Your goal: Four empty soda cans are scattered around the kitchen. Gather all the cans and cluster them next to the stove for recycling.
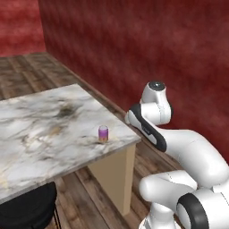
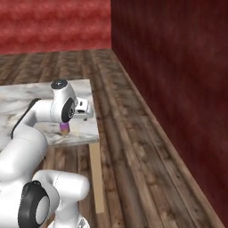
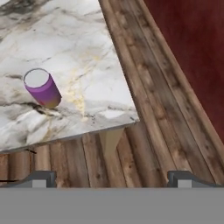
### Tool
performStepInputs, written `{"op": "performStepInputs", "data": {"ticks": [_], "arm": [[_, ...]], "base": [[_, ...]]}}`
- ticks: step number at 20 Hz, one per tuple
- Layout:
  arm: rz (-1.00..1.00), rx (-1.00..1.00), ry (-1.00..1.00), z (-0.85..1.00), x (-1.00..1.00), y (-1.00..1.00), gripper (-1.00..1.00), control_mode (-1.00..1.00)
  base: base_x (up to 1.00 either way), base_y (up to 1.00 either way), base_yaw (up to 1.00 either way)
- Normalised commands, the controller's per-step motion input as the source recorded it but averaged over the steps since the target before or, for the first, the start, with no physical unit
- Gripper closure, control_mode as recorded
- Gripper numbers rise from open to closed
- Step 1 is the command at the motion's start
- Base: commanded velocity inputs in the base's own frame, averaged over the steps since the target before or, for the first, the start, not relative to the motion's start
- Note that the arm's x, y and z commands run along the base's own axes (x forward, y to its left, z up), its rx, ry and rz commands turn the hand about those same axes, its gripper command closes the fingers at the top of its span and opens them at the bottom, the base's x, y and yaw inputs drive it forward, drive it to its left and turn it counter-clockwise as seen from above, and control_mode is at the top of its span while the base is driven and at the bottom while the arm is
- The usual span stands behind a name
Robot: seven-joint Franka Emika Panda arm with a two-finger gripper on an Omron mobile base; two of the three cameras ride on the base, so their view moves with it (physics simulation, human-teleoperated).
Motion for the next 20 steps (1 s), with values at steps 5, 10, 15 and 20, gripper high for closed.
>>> {"op": "performStepInputs", "data": {"ticks": [5, 10, 15, 20], "arm": [[0.0, 0.0, 0.0, 0.0, 0.0, 0.0, -1.0, 1.0], [0.0, 0.0, 0.0, 0.0, 0.0, 0.0, -1.0, 1.0], [0.0, 0.0, 0.0, 0.0, 0.0, 0.0, -1.0, 1.0], [0.0, 0.0, 0.0, 0.0, 0.0, 0.0, -1.0, 1.0]], "base": [[0.54, -0.16, 0.13], [0.45, -0.13, 0.09], [0.04, -0.01, 0.0], [0.0, 0.0, 0.0]]}}
